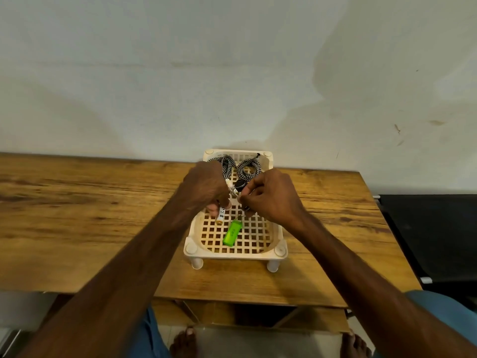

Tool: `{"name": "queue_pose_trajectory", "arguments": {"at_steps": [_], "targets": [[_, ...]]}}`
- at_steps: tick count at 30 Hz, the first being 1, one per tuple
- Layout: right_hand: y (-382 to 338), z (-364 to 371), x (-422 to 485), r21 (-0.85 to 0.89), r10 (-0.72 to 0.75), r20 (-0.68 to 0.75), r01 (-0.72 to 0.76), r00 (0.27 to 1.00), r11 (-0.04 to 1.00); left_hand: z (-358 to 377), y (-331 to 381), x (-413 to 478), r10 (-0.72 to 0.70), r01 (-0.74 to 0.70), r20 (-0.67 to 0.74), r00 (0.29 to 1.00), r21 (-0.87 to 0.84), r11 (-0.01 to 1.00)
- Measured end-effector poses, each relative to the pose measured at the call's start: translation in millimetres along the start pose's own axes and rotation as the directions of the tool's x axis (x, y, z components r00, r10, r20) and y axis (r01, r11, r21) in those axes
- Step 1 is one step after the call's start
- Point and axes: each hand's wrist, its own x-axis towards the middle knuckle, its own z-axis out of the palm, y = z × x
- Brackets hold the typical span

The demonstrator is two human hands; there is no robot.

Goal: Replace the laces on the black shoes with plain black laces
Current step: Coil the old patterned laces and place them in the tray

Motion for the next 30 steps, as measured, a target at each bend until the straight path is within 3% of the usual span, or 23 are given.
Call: {"name": "queue_pose_trajectory", "arguments": {"at_steps": [3,13,30], "targets": [[-1.2,-3.2,-1.7,0.019,-0.008,-0.037,0.009,0.999,1.0,-0.9,1.0,0.4,0.023,-0.023,0.013,1.0,-0.017,1.0],[-4.3,12.2,-6.2,-0.219,-0.008,0.019,0.012,1.0,0.976,6.8,3.4,9.7,0.037,-0.038,0.064,0.997,0.012,0.999],[3.0,6.2,-1.4,-0.231,-0.077,0.125,0.104,0.989,0.967,11.1,-0.3,23.0,-0.017,0.016,0.041,0.999,0.037,0.999]]}}
